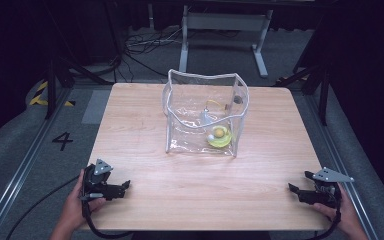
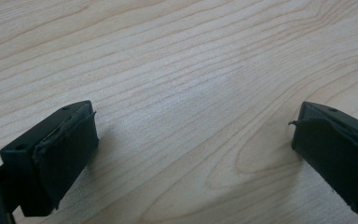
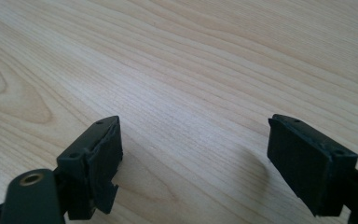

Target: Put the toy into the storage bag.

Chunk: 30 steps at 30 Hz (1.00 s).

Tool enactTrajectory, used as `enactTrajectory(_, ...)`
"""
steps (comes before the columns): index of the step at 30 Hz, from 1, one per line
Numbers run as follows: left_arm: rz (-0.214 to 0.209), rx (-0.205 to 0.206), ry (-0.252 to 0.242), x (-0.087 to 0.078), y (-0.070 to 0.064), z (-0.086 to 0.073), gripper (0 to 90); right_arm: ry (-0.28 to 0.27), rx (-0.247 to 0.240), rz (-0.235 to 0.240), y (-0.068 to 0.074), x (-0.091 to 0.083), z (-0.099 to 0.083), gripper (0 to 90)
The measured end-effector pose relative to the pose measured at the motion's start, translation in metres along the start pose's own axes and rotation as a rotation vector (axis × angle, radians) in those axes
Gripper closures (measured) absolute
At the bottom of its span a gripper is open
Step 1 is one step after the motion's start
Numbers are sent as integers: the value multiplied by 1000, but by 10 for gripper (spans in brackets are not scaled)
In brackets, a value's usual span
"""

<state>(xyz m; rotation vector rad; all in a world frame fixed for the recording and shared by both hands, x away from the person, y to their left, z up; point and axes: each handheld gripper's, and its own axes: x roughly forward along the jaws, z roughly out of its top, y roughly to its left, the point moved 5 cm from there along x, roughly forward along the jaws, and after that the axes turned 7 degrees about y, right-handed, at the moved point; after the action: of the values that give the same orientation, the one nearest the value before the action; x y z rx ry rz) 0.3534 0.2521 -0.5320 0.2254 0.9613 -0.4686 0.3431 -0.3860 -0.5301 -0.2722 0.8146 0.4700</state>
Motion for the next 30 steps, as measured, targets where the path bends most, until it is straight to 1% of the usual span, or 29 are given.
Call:
enactTrajectory(1,1,-1,0,0,0,0,5,6,0,4,0,1,0,178)
enactTrajectory(3,3,-1,1,0,0,0,5,22,46,34,0,2,0,172)
enactTrajectory(4,3,-1,2,0,0,0,5,26,58,40,-1,3,0,170)
enactTrajectory(12,0,-4,9,-1,0,0,4,27,72,22,0,4,1,163)
enactTrajectory(16,1,-9,10,-1,-1,-1,4,29,79,21,0,3,1,162)
enactTrajectory(24,5,-12,11,-1,-1,-1,4,36,91,7,-1,5,1,119)
enactTrajectory(25,16,-17,5,-1,-1,-1,4,36,91,6,-1,5,1,112)
enactTrajectory(27,17,-18,5,-1,-1,-1,4,43,101,1,-1,5,1,97)
enactTrajectory(30,17,-18,5,-1,-1,-1,4,44,102,-2,-2,5,1,94)
